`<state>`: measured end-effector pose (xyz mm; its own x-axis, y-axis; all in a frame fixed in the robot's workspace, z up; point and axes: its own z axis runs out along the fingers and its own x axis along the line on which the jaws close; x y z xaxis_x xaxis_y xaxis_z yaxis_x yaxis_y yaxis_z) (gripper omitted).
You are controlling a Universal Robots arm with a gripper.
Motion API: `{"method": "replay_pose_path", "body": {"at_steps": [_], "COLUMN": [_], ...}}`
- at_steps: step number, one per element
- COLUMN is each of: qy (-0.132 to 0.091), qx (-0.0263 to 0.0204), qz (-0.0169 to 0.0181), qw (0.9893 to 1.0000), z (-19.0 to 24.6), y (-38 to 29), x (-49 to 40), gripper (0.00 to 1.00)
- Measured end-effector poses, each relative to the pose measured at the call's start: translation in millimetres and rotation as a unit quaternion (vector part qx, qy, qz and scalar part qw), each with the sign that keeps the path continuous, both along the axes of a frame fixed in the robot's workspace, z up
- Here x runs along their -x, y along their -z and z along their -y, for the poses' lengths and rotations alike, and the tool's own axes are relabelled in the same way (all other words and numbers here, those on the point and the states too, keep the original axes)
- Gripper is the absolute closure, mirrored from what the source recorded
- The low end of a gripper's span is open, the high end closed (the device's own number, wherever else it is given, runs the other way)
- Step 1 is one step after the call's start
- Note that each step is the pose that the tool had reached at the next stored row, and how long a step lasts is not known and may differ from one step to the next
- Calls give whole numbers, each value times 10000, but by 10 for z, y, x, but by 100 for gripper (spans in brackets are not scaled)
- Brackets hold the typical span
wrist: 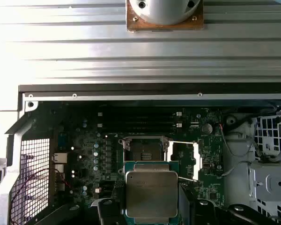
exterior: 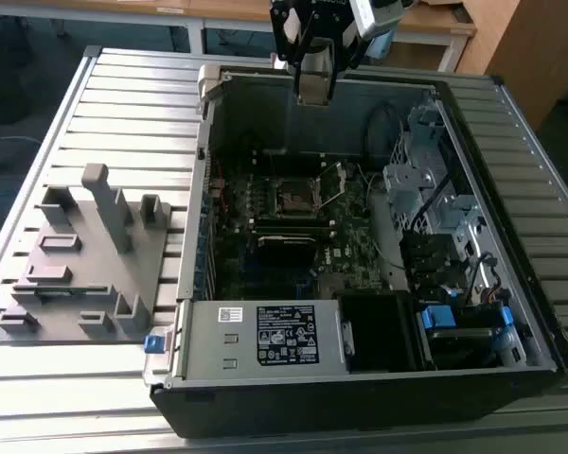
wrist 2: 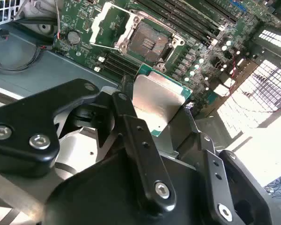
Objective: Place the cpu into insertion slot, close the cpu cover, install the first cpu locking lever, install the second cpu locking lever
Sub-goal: 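Place the cpu into insertion slot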
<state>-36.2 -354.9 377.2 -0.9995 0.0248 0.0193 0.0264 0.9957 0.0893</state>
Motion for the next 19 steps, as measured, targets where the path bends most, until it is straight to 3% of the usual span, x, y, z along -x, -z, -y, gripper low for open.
{"method": "replay_pose_path", "body": {"at_steps": [19], "qy": [0], "qx": [0], "qz": [-4], "qw": [10000], "z": [0], "y": [30], "x": [0], "gripper": [46]}}
